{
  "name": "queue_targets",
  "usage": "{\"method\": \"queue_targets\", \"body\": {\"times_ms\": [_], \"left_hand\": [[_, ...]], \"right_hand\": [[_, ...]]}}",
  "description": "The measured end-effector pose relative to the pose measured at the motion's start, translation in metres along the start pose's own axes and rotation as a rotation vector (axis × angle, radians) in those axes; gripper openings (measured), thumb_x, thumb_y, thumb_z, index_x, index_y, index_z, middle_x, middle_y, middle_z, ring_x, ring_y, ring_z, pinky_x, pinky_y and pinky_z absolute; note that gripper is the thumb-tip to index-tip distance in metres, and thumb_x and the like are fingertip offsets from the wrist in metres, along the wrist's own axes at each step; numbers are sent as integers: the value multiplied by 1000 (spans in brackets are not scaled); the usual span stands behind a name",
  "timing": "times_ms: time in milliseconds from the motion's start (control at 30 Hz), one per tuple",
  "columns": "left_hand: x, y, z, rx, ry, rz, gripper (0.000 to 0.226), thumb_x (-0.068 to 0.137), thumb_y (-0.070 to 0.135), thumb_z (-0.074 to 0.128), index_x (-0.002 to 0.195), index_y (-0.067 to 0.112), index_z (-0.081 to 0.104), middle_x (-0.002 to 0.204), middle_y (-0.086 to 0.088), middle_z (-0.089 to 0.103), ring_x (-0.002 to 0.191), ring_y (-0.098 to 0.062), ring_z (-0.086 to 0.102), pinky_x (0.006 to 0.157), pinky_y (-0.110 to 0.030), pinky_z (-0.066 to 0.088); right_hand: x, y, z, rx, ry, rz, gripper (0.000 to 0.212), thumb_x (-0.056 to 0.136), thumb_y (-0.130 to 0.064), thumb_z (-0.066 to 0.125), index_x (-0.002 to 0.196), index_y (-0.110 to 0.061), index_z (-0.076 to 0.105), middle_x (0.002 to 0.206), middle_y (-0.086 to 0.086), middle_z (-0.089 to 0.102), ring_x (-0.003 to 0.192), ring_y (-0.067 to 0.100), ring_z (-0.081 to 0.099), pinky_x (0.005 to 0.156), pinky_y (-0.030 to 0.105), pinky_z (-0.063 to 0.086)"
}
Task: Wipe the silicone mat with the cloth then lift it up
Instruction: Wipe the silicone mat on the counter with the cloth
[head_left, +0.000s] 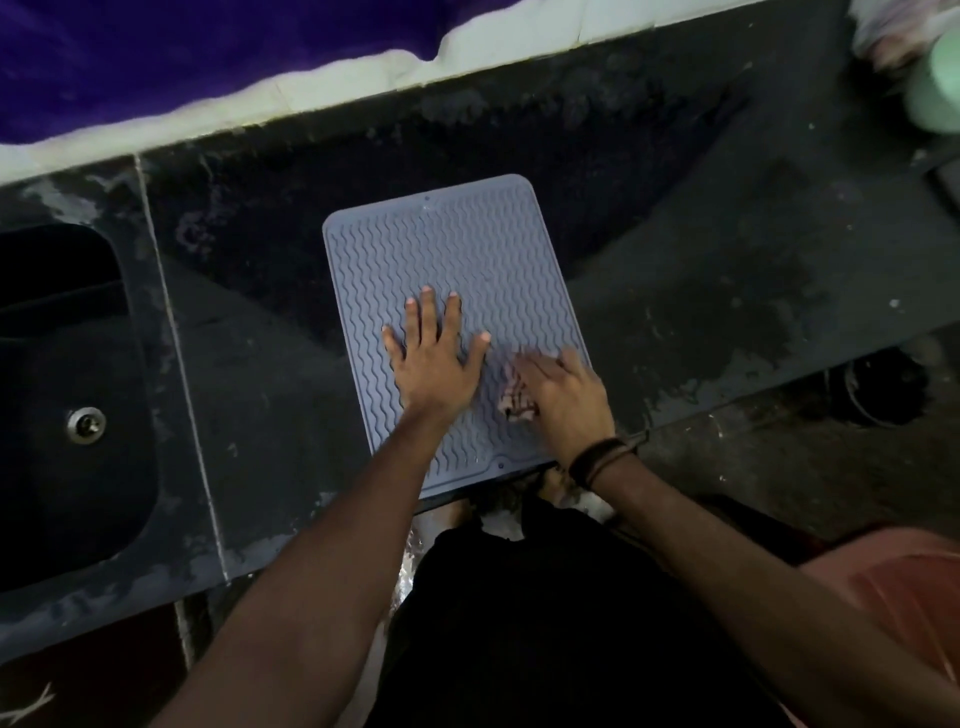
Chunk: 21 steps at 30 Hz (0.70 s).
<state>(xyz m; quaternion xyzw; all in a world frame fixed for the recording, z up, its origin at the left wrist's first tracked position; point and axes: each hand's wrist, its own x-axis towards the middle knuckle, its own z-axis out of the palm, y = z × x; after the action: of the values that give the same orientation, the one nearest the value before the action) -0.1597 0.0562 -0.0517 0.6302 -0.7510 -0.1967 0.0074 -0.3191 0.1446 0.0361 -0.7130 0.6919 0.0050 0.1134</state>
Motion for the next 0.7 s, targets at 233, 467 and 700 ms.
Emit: {"method": "queue_targets", "body": {"times_ms": [233, 467, 700], "left_hand": [[0, -6, 1, 20, -4, 44, 76, 101, 73, 14, 165, 33, 3, 173, -1, -9, 158, -23, -12, 123, -59, -11], [0, -20, -18, -109, -55, 144, 80, 101, 72, 22, 165, 29, 1, 173, -3, -7, 159, -24, -8, 125, -57, -7], [-21, -76, -44, 26, -140, -13, 91, 98, 70, 42, 166, 22, 5, 173, 1, -6, 159, -19, -7, 125, -57, -8]], "right_hand": [[-57, -6, 22, -15, 3, -38, 47, 80, -20, 57, 127, -11, 60, 127, 3, 62, 119, 30, 53, 94, 41, 46], [-68, -4, 4, -46, 0, 53, 39, 71, -21, 64, 110, -19, 66, 104, -2, 69, 97, 29, 52, 73, 36, 48], [17, -55, 12, 89, -113, -12, 56, 85, -12, 58, 139, -12, 44, 144, 4, 46, 126, 29, 38, 102, 42, 39]]}}
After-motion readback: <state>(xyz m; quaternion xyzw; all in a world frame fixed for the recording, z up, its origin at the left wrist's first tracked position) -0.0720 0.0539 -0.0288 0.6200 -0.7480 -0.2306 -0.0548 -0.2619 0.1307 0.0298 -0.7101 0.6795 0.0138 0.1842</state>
